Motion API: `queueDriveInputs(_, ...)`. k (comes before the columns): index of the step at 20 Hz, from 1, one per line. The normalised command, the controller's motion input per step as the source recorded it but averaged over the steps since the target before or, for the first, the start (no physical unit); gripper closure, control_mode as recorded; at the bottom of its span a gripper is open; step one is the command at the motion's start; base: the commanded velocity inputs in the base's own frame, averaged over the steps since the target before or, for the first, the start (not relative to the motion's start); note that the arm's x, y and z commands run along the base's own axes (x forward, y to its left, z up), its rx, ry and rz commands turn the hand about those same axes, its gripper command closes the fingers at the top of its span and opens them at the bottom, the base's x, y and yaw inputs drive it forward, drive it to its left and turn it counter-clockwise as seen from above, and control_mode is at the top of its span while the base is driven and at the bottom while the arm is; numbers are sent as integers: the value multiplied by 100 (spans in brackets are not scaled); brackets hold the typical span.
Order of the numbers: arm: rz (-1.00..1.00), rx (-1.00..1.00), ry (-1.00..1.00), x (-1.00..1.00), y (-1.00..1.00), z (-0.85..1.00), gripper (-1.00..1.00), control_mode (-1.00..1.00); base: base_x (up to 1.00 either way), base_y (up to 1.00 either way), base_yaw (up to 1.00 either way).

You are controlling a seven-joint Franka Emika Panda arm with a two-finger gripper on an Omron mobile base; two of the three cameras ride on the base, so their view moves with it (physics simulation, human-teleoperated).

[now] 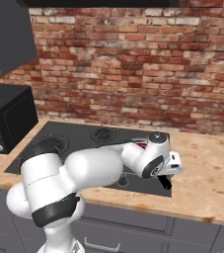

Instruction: Pick up the pan with the steak in it and place it on the dining table. Then place the steak on the plate.

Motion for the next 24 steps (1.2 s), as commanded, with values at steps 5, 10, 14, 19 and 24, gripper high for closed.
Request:
queueDriveInputs(5, 6, 1, 0, 22, -25, -13, -100, -100, 0, 0, 0)
queueDriveInputs(10, 0, 0, 0, 10, -2, -3, -100, -100, 0, 0, 0)
queueDriveInputs(14, 0, 0, 5, 0, 0, -19, -100, -100, 0, 0, 0)
queueDriveInputs(19, 0, 0, 5, 0, 0, -29, -100, -100, 0, 0, 0)
queueDriveInputs(24, 0, 0, 3, 0, 0, -12, 100, -100, 0, 0, 0)
